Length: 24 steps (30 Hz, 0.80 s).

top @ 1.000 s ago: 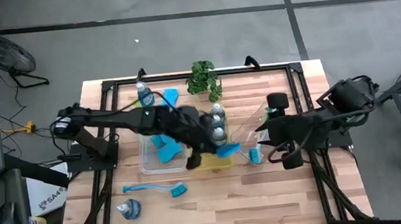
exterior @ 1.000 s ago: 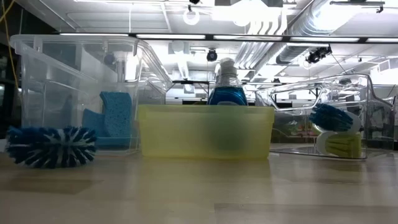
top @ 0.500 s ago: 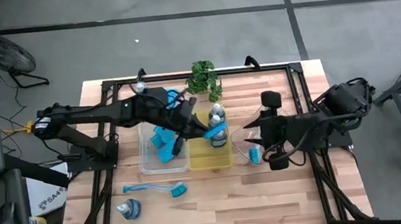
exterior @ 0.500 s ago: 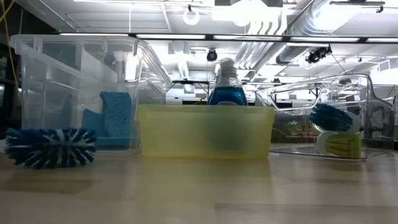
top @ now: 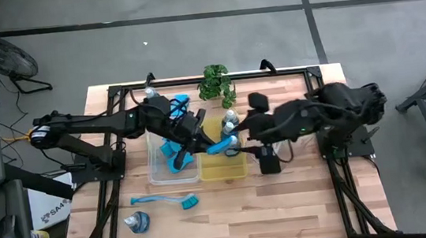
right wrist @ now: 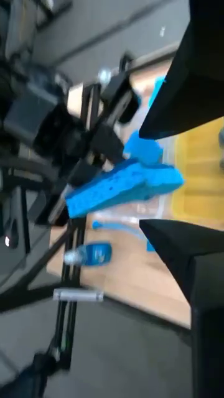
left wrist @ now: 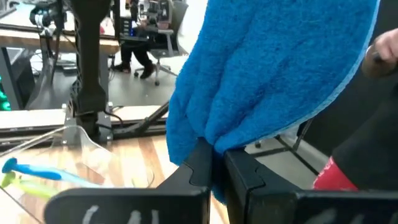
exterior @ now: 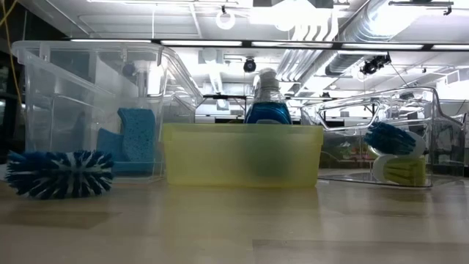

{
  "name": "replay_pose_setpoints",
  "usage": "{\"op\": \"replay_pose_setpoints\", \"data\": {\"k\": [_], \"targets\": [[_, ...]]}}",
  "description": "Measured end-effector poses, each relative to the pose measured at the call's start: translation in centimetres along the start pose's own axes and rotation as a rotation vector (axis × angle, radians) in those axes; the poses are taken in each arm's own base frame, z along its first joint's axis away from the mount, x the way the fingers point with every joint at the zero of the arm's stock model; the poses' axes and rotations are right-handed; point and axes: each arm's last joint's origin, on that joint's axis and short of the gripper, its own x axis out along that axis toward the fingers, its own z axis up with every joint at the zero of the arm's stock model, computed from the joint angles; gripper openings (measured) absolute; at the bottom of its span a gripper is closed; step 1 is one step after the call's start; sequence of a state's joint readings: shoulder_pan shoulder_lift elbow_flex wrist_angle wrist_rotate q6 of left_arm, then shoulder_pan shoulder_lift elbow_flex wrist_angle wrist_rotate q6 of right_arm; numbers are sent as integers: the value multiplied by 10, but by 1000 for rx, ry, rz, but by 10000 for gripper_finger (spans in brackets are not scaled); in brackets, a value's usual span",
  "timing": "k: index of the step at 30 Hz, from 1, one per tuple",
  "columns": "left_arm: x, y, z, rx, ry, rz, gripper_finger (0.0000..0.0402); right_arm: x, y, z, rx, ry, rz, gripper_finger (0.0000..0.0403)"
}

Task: Pick & Place Kitchen Sink Supplies
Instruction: Put the blue sponge into the white bin

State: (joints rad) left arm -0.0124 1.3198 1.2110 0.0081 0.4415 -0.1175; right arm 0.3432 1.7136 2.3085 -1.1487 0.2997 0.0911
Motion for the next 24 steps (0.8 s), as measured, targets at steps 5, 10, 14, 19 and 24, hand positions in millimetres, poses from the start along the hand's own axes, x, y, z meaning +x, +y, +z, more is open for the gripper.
{"op": "replay_pose_setpoints", "data": {"k": [5,10,14,19,24], "targets": [[-1,-1,2,16,-9,-13,10,20,-3,2,12,6,91,238],[-1,-1,2,18,-10,-26,10,39,-2,4,-28,1,67,231],[-1,-1,2,17,-9,-30,10,40,-4,8,-33,-37,62,215],[-1,-2,2,15,-6,-48,10,35,-6,9,-32,-52,47,183],[-1,-2,2,14,-6,-48,10,35,-5,5,-34,-7,51,141]]}}
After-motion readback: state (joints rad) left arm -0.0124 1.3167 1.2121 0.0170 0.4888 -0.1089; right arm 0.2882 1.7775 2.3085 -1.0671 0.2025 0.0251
